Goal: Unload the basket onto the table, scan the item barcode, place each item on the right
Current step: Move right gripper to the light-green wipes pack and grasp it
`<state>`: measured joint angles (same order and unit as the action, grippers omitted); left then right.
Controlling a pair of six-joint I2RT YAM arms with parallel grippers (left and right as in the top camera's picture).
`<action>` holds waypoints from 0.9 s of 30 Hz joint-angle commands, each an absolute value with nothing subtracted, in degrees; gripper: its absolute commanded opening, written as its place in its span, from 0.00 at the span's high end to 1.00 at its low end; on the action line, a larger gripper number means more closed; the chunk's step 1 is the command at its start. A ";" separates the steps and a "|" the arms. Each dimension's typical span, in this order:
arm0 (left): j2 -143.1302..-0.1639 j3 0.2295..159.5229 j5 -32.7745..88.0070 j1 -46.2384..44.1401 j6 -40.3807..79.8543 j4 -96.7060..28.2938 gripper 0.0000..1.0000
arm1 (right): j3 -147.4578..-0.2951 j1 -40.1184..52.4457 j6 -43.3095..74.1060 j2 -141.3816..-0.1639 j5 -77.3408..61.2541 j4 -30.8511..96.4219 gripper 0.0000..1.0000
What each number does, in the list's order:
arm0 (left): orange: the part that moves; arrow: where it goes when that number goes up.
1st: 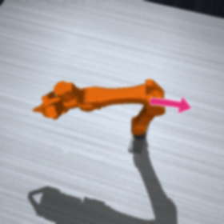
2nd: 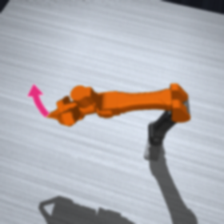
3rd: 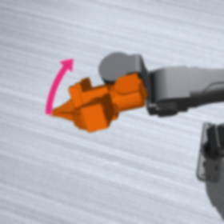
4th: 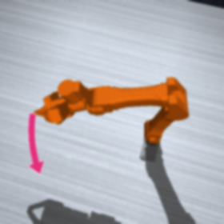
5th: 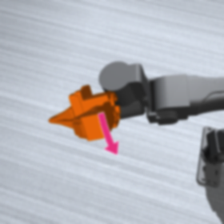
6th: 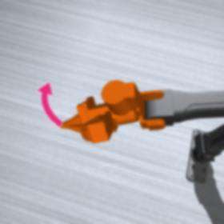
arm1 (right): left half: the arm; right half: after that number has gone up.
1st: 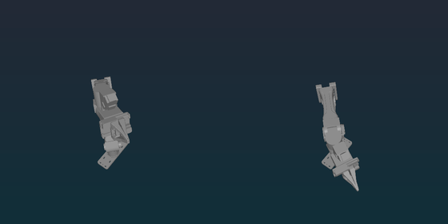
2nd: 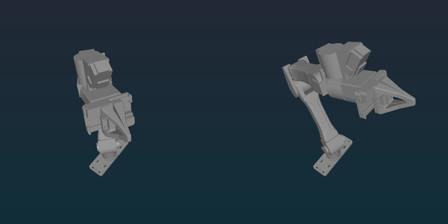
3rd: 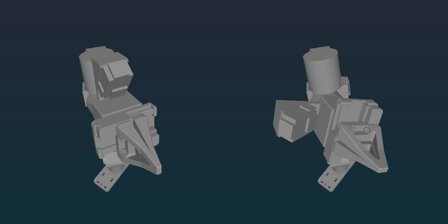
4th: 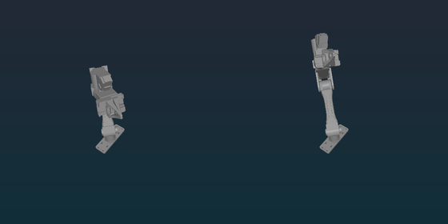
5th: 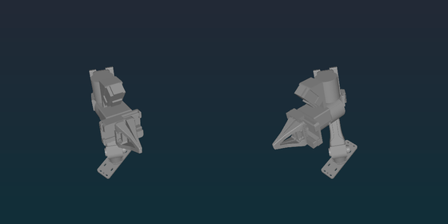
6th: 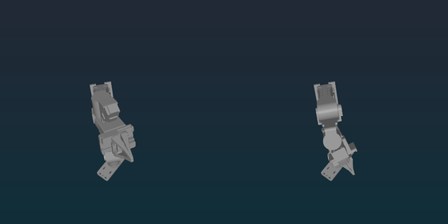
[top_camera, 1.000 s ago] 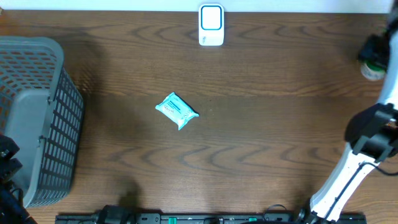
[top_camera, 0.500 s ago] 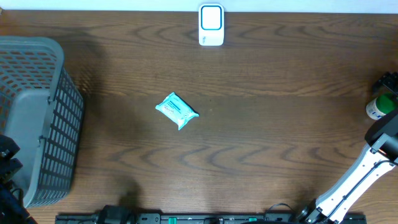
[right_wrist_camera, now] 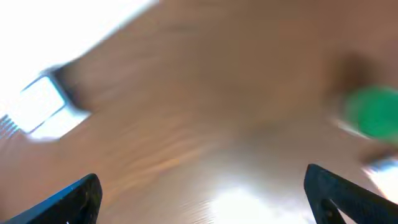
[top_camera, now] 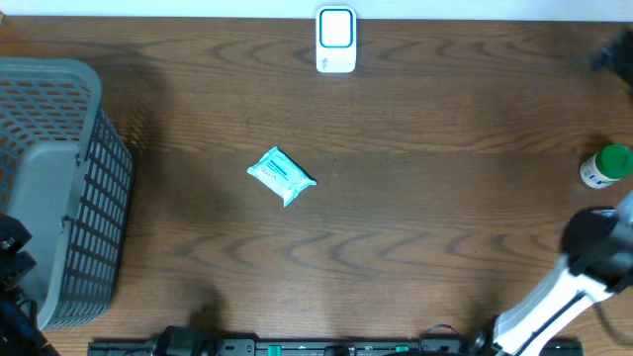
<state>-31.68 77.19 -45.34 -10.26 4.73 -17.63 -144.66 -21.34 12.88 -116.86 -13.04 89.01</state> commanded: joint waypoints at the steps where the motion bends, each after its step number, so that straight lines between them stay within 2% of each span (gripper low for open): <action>1: -30.79 77.08 -45.43 -10.04 5.26 -17.50 0.17 | -144.24 -4.51 6.79 -115.81 -18.79 91.18 0.01; 5: -30.50 77.08 -45.43 -10.04 5.26 -17.50 0.17 | -140.16 12.08 11.88 -118.87 -19.03 90.83 0.02; 7: -30.46 77.08 -45.43 -10.04 5.26 -17.50 0.17 | -137.73 17.41 12.38 -121.01 -20.16 89.27 0.01; 11: -30.46 77.08 -45.43 -10.04 5.26 -17.50 0.17 | -129.25 25.12 4.23 -127.28 -34.41 84.62 0.01; 15: -30.46 77.08 -45.43 -10.04 5.26 -17.50 0.17 | -122.80 27.86 0.73 -133.73 -45.52 78.35 0.01; 27: -30.44 77.08 -45.43 -10.04 5.26 -17.50 0.17 | -121.60 28.51 0.56 -145.01 -44.53 75.75 0.01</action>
<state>-31.00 77.19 -45.34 -10.28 4.73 -17.69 -121.86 28.62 1.93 -143.50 -42.50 76.47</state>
